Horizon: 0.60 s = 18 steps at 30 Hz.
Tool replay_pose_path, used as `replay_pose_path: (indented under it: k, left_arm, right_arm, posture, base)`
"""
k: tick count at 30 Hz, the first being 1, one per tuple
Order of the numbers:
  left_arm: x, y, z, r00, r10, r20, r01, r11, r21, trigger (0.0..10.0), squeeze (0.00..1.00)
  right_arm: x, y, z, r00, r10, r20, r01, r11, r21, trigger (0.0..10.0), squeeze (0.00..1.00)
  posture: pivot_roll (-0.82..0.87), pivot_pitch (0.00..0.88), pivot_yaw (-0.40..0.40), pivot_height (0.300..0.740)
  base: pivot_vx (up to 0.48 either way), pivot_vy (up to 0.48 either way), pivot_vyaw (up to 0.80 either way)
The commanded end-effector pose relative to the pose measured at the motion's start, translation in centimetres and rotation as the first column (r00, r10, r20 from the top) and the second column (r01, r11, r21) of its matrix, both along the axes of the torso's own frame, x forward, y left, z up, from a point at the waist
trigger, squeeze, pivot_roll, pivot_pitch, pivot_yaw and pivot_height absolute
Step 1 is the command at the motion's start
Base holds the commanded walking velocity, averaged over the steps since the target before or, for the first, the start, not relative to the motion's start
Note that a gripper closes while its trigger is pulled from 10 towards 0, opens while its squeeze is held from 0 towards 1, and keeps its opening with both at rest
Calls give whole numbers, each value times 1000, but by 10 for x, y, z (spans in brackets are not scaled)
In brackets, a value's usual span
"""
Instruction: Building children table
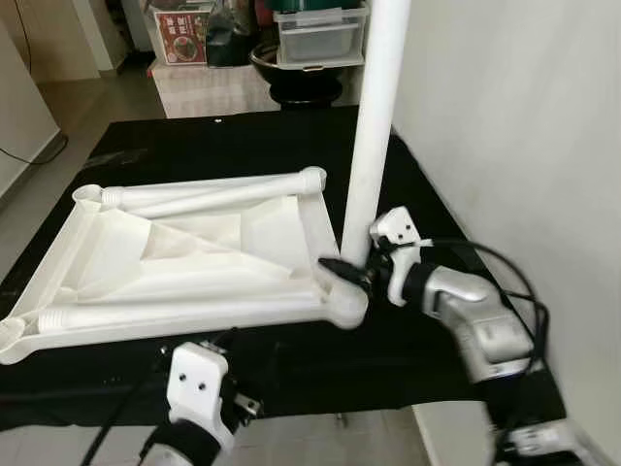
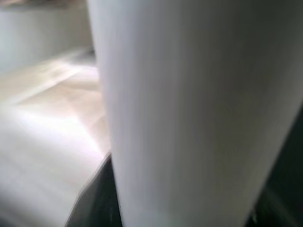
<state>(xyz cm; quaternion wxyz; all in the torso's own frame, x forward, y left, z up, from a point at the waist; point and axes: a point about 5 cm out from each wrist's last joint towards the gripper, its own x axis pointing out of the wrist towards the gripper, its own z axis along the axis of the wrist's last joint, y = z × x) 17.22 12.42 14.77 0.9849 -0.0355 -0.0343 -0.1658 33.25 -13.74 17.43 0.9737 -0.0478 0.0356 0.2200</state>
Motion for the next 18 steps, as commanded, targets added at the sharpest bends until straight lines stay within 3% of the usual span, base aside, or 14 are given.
replay_pose_path:
  k: [1,2,3,5,13,14,17,18]
  left_arm:
    - [2,4,-4,1000,19,-15,-19,1000,-10,10000,0]
    - [5,5,-5,1000,19,-13,-19,1000,-13,10000,0]
    - [5,5,-5,1000,19,-13,-19,1000,-13,10000,0]
    - [10,5,-6,1000,12,-13,-12,1000,-21,10000,0]
    - [16,4,-8,1000,-6,-17,5,999,-47,10000,0]
    - [16,5,-9,1000,-6,-18,6,999,-50,10000,0]
    - [17,5,-8,1000,-7,-16,6,999,-54,10000,0]
    - [17,4,-8,1000,-6,-15,5,998,-57,10000,0]
  right_arm:
    - [-19,-24,-16,956,-293,-25,290,953,-89,0,0]
    - [-35,-15,-20,952,-305,-22,302,948,-96,0,0]
    - [-35,-15,-20,952,-305,-22,302,948,-96,0,0]
    - [-47,2,-23,979,-203,-31,201,977,-77,0,0]
    - [-33,20,-12,993,-117,-18,116,992,-43,0,0]
    - [-32,27,-8,996,-94,-9,93,995,-22,10000,0]
    - [-30,37,0,1000,-17,15,16,999,28,10000,0]
    - [-28,45,8,996,82,46,-85,994,65,10000,1000]
  posture:
    - [-8,107,16,740]
    - [-31,98,30,740]
    - [-31,98,30,740]
    - [-20,84,32,740]
    - [-20,67,28,740]
    - [-17,65,26,740]
    - [-10,70,23,740]
    - [-5,70,20,740]
  base:
    - [0,0,0]
    - [0,0,0]
    - [0,0,0]
    - [0,0,0]
    - [0,0,0]
    - [0,0,0]
    - [0,0,0]
    - [0,0,0]
